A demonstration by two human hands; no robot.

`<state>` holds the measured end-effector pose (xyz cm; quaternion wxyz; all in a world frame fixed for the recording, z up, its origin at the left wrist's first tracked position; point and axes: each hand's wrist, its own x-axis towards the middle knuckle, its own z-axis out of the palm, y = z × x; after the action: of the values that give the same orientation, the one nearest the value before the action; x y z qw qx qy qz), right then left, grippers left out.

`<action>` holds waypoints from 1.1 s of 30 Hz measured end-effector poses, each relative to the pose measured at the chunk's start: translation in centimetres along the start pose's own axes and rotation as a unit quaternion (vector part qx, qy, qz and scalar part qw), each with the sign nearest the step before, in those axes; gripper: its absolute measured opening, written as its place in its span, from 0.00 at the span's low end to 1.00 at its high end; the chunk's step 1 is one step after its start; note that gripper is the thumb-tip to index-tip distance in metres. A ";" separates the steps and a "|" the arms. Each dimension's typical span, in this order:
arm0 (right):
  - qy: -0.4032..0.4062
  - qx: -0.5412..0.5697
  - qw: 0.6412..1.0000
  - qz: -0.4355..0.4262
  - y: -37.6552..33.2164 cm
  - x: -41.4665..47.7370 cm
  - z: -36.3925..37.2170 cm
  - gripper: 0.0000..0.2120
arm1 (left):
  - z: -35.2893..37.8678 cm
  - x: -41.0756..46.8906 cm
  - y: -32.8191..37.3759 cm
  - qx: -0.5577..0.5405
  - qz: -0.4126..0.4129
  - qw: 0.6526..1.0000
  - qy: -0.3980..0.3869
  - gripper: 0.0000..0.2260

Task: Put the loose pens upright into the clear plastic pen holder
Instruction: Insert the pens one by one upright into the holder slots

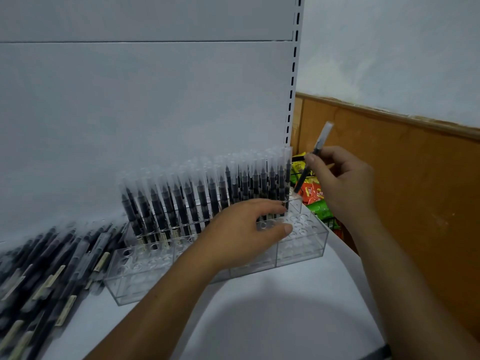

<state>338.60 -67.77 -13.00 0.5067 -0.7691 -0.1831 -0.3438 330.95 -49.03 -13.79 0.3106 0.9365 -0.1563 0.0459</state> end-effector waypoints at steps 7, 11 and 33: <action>-0.146 -0.113 0.982 0.038 1.4 0.0 0.7 0.06 | 0.1 0.3 -0.3 0.010 0.002 1.000 0.001 0.21; -0.200 -0.138 0.967 0.072 1.5 0.1 0.8 0.09 | 0.3 0.3 -0.6 0.030 0.012 0.999 0.003 0.21; -0.261 -0.356 0.895 0.066 -3.5 0.5 -1.5 0.14 | -2.8 -2.9 1.7 0.080 0.022 0.994 0.064 0.17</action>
<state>336.25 -67.66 -9.92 0.1545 -0.9704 -0.1232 -0.1385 327.70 -47.88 -11.07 0.2429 0.9498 -0.1524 0.1252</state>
